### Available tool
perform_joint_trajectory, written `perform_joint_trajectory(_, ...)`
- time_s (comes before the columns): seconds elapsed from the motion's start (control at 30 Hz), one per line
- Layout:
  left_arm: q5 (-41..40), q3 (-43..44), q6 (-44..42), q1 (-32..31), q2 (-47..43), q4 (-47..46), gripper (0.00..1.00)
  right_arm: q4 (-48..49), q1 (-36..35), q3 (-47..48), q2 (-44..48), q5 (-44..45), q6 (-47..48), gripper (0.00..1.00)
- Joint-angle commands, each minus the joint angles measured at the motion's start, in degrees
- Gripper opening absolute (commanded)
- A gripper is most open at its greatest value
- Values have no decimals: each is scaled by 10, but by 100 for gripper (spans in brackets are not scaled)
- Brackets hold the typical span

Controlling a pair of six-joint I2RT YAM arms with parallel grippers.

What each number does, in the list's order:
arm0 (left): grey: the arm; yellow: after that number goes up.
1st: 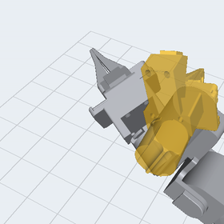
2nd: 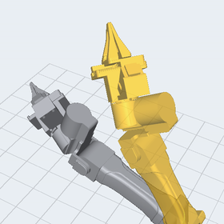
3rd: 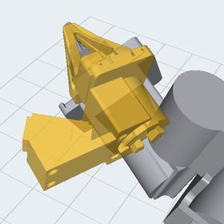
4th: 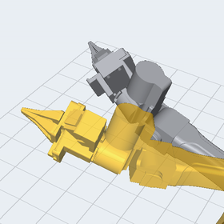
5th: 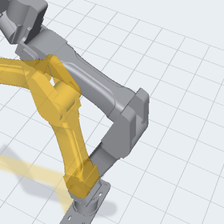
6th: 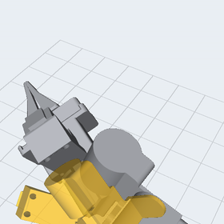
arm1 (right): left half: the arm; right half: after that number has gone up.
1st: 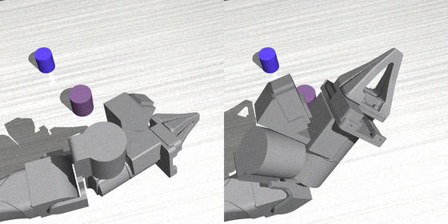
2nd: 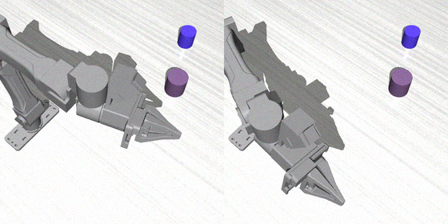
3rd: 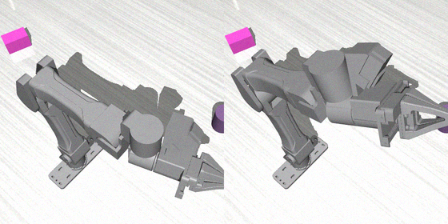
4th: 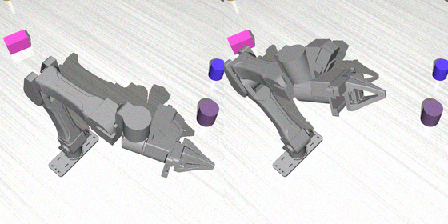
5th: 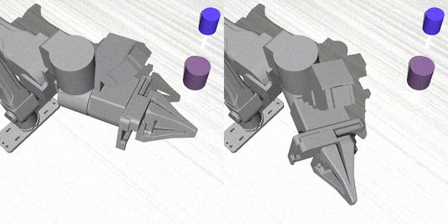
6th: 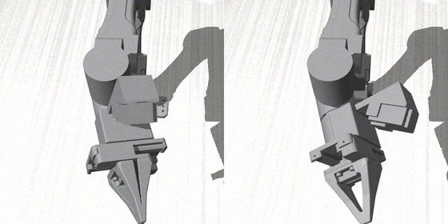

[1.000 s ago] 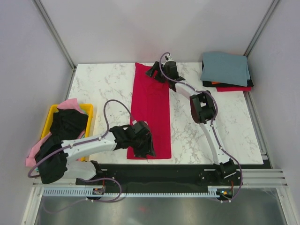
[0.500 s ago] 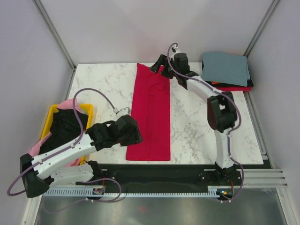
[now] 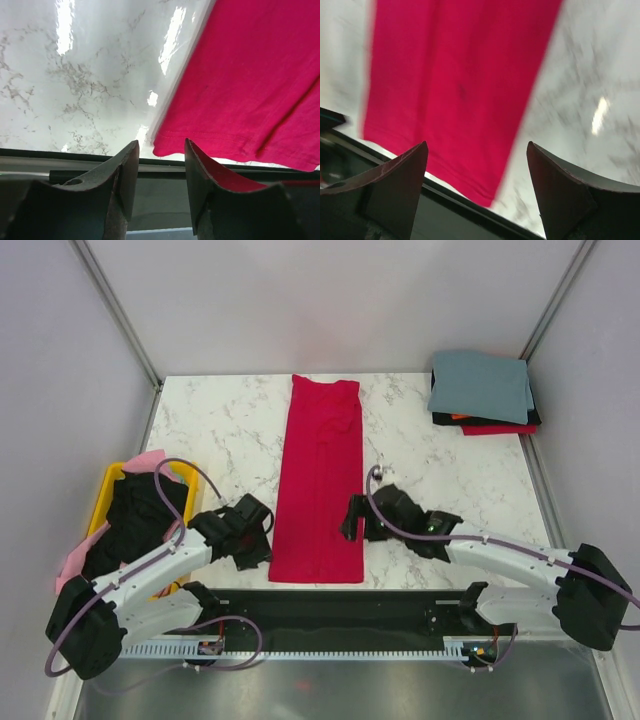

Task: Fold and stack the t-shirts
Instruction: Fold the tshirt

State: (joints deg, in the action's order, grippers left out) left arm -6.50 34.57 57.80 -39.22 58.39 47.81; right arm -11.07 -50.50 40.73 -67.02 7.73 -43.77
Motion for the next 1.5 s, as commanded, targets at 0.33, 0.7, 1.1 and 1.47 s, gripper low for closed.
perform_joint_trajectory(0.33,78,-109,28,-31,-57,-104,47,-29,-129,-144,23,6,-157,79)
perform_joint_trajectory(0.7,44,-106,20,-31,-108,-107,48,18,-173,-166,-27,8,-201,64)
perform_joint_trajectory(1.1,58,-122,18,-38,-79,-124,15,6,-174,-174,-7,26,-205,36)
perform_joint_trajectory(1.47,75,-93,0,-49,-83,-145,2,-44,-174,-174,57,47,-207,0)
